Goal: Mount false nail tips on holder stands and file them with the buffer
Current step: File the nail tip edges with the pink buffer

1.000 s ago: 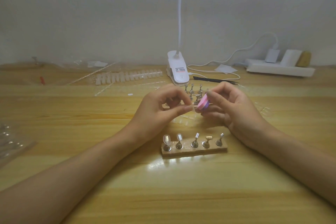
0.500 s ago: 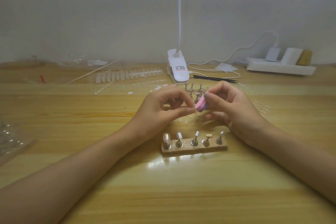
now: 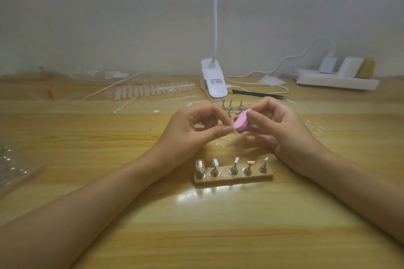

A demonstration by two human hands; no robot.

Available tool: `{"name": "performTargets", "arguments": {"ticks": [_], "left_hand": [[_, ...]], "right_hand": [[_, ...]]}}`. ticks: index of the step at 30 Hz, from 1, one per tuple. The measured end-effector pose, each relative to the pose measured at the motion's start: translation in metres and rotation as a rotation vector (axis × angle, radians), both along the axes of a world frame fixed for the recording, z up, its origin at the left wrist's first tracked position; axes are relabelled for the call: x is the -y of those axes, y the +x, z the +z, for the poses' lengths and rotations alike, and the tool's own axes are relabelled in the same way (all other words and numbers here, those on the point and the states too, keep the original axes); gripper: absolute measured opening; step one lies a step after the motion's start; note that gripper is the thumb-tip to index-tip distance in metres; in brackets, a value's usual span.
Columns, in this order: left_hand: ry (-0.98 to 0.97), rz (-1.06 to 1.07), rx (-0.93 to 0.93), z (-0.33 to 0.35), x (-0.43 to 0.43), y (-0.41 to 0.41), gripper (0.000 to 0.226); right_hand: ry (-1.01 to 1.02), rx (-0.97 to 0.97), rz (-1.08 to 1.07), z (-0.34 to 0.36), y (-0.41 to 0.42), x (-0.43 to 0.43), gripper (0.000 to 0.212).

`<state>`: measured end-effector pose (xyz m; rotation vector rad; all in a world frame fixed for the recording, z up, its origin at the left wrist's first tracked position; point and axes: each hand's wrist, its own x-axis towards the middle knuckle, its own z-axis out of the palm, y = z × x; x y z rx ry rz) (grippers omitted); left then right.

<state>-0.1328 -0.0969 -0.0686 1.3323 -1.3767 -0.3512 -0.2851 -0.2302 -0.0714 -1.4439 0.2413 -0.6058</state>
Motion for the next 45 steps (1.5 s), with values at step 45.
{"name": "performTargets", "arguments": {"ticks": [45], "left_hand": [[-0.04, 0.034, 0.091, 0.0007, 0.0005, 0.0009, 0.006]], "right_hand": [[-0.219, -0.013, -0.044, 0.0021, -0.0011, -0.0079, 0.014]]}}
